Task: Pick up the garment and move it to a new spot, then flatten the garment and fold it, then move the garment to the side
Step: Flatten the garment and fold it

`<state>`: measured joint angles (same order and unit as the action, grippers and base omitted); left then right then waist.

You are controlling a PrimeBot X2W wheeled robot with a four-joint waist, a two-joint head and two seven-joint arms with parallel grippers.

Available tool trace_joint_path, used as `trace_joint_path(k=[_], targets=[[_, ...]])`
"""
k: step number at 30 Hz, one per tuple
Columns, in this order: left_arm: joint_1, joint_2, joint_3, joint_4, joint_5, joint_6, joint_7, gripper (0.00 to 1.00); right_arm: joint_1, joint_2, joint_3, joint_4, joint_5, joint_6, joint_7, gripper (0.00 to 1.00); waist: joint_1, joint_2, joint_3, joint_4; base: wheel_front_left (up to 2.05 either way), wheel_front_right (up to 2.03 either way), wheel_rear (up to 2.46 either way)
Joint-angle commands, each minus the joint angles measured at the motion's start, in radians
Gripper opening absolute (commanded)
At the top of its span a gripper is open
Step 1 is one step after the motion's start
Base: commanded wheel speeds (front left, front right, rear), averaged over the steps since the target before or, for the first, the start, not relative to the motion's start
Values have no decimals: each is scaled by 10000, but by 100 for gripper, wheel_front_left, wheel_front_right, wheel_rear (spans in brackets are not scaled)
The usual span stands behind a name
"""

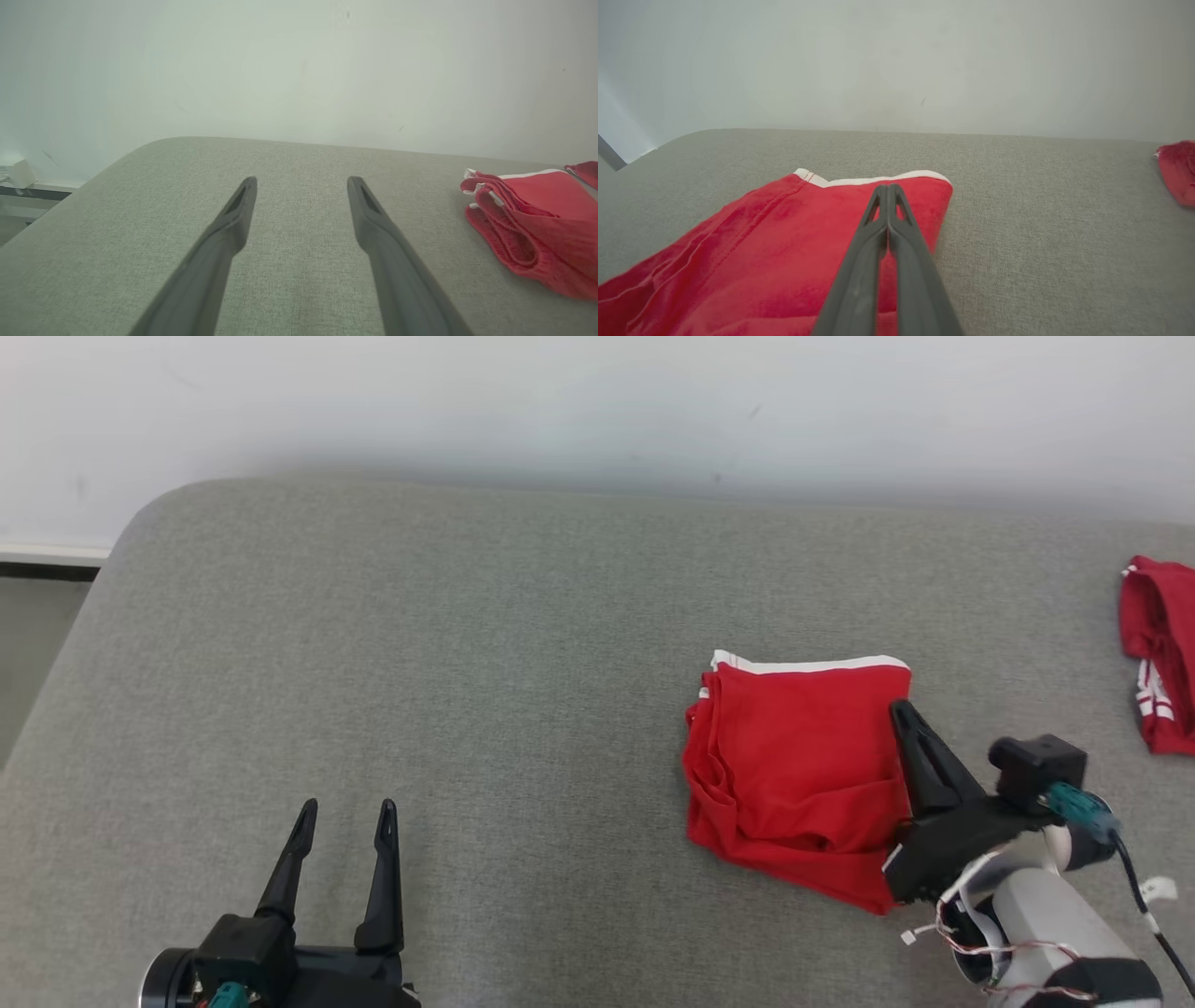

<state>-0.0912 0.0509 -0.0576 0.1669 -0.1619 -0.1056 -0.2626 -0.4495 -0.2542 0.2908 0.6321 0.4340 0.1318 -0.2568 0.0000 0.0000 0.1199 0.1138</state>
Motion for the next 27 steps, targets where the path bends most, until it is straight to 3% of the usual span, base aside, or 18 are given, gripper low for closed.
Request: trace_joint_path(k=[1,7,10,20,27], targets=[[-141,-9,-16,18,55,-19,-26,100,-255,47,90,288,-174,-32,-54,0,0,0,109,170,0,0,0],[-348,-11,-227,88,-53,-38,-26,100,-992,357,277,2146,-680,-32,-78,0,0,0,293,709,0,0,0],[-433,-9,-297,91,-128,-1,-26,100,-1224,644,261,2515,-804,-32,-89,0,0,0,380,940,0,0,0],[-389,-9,-393,84,-214,115,-26,100,-574,1785,886,1909,-1154,-32,-87,0,0,0,422,1204,0,0,0],[-346,-11,-383,75,-187,167,-26,100,-325,1994,1265,1313,-891,-32,-90,0,0,0,346,1050,0,0,0]])
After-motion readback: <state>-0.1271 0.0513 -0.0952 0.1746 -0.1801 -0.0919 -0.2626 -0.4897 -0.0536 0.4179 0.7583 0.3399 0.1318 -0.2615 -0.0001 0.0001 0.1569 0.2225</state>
